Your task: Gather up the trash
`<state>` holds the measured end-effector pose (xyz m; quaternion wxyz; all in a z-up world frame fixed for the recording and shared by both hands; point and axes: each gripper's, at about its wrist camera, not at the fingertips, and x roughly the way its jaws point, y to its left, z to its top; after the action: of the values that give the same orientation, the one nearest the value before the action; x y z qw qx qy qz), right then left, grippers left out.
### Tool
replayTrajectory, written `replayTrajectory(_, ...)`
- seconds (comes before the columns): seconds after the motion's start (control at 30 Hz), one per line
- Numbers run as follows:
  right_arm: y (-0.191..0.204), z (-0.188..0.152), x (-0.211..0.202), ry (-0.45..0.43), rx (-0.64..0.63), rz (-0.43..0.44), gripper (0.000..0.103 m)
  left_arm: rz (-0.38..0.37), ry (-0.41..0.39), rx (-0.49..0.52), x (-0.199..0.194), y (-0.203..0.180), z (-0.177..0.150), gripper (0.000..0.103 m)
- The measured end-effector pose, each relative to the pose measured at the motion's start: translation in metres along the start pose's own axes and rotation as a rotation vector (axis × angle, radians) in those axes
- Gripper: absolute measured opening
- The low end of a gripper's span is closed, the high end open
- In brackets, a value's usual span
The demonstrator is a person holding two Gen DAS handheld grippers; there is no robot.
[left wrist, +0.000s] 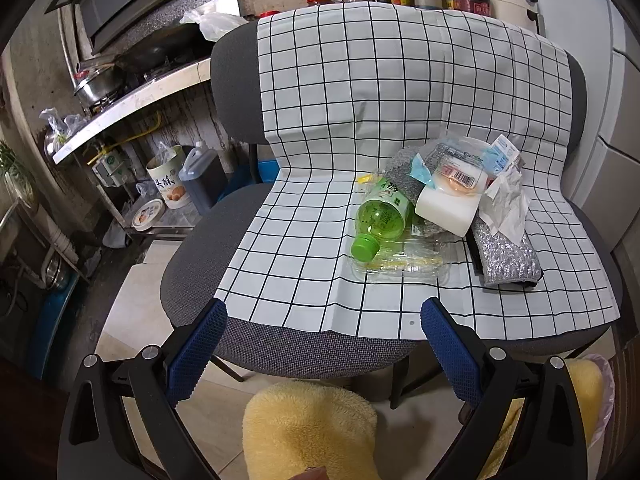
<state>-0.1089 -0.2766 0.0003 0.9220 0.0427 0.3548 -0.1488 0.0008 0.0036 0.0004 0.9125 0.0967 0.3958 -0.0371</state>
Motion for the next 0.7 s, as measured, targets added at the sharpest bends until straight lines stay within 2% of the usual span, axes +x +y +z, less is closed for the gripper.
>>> replayTrajectory(0.7,0.0043,0.0018,0.0005,0.004,-0.007,0.004,0.097,0.01,0.001,-0.011,-0.0007,0.0042,0.0033,0.096)
